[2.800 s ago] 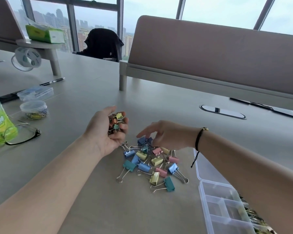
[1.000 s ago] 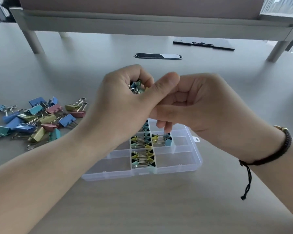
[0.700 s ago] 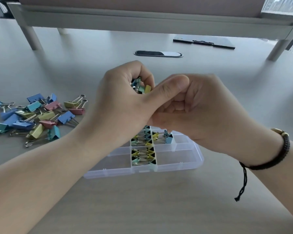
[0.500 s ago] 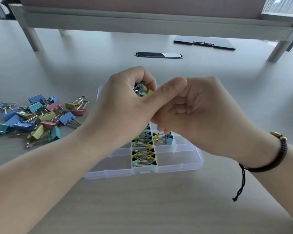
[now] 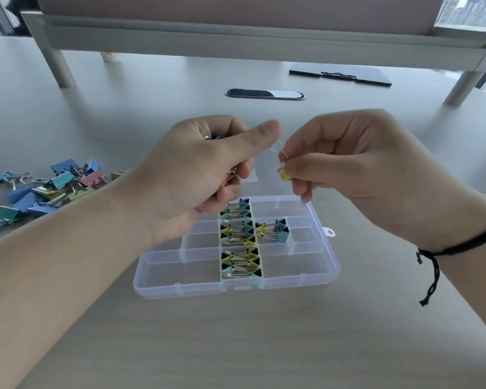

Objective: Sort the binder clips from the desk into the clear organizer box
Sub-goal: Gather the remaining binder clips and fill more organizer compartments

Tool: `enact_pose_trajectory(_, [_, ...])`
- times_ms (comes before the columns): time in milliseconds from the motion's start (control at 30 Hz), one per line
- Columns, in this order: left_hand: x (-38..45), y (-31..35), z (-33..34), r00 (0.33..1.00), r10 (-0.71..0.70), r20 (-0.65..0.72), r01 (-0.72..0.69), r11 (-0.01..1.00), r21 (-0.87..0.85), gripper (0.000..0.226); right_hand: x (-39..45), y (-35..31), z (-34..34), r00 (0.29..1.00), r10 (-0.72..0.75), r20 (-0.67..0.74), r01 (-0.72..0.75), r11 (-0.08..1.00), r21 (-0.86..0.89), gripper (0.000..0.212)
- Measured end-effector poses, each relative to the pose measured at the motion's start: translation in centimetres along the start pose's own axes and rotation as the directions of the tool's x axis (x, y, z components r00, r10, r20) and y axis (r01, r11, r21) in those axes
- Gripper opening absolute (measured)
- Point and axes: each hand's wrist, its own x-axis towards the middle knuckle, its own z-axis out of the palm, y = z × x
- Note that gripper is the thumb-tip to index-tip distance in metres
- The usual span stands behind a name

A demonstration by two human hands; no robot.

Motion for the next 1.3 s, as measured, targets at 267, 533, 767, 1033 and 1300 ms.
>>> enact_pose_trajectory(267, [0.1, 0.6, -0.9, 0.998, 0.068, 0.013, -0.069, 0.985, 0.157, 0.032, -0.1, 0.0, -0.4, 0.989, 0.074, 0.132, -0.088, 0.99, 0.11, 0.034])
enact_pose_trajectory(533, [-0.3, 0.6, -0.8, 0.989, 0.1, 0.109, -0.138, 0.892, 0.43, 0.022, 0.0, -0.4, -1.0, 0.984, 0.101, 0.144, -0.098, 0.995, -0.027, 0.02])
enact_pose_trajectory(767, [-0.9, 1.2, -0.8, 0.957, 0.133, 0.256, -0.274, 0.703, 0.656, 0.025, -0.4, -0.9, -0.8, 0.982, 0.132, 0.137, -0.092, 0.959, -0.267, 0.02])
enact_pose_trajectory(1033, [-1.3, 1.0, -0.8, 0.947, 0.097, 0.308, -0.303, 0.59, 0.749, 0.024, -0.6, -1.1, -0.3, 0.961, 0.174, 0.215, -0.078, 0.916, -0.393, 0.019])
enact_pose_trajectory(1300, [-1.4, 0.4, -0.4, 0.959, 0.05, 0.28, -0.264, 0.521, 0.812, 0.016, -0.8, -0.2, 0.7, 0.953, 0.192, 0.235, -0.034, 0.836, -0.547, 0.016])
